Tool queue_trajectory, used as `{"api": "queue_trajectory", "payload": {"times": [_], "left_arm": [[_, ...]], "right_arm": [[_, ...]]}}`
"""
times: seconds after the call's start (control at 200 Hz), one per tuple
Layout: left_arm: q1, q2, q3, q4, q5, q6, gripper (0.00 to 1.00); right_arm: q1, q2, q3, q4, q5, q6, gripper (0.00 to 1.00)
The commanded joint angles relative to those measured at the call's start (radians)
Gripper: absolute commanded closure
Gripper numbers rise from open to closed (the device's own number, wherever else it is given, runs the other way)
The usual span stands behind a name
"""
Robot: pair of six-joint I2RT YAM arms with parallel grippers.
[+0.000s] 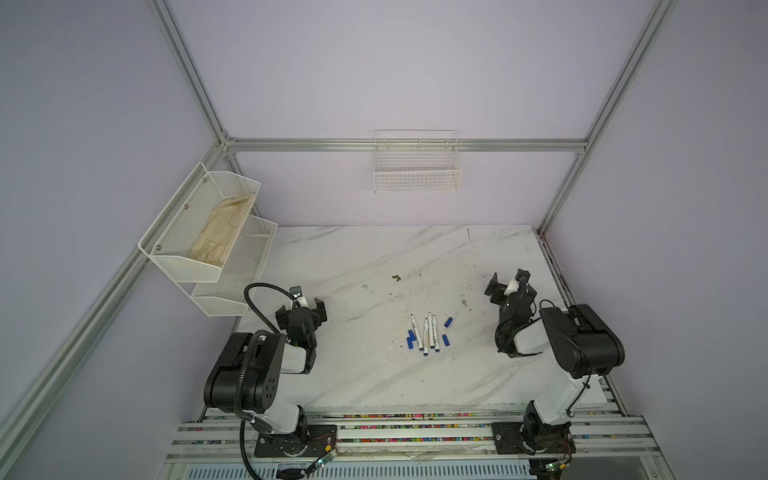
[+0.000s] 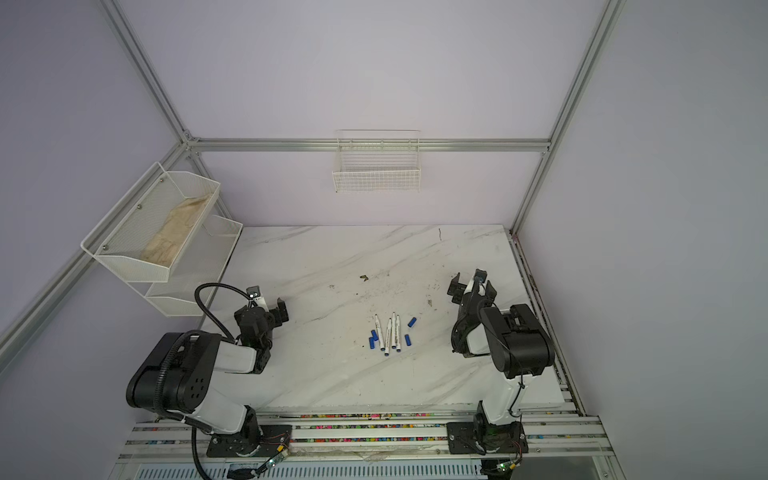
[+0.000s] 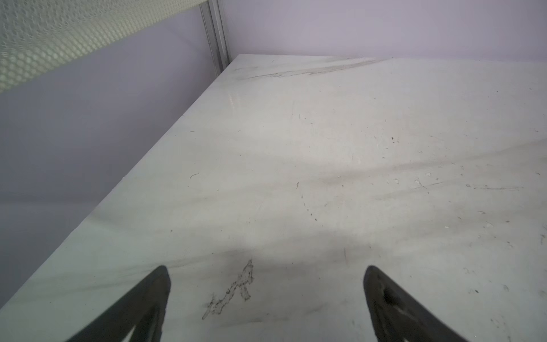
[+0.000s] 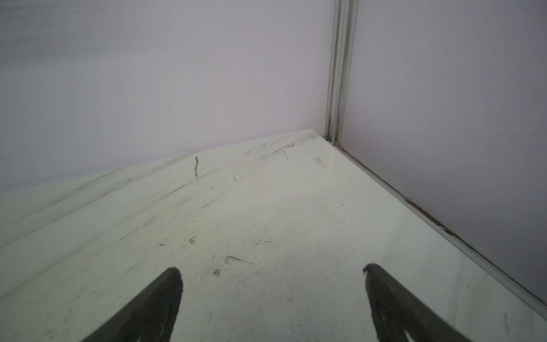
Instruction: Insert the pens into the pen caps
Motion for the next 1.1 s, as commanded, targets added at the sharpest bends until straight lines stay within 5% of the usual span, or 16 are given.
{"api": "queue_trajectory", "payload": {"times": [0.0, 1.095], "left_arm": [[0.008, 0.003, 0.069, 0.051, -0.017, 0.021, 0.0], [-0.002, 0.004, 0.07, 0.052, -0.033, 0.021, 0.0]], "right_arm": [[-0.005, -0.001, 0.009, 0.046, 0.016, -0.018, 0.03], [-0.005, -0.004, 0.007, 0.041, 0.016, -0.017, 0.03]]}}
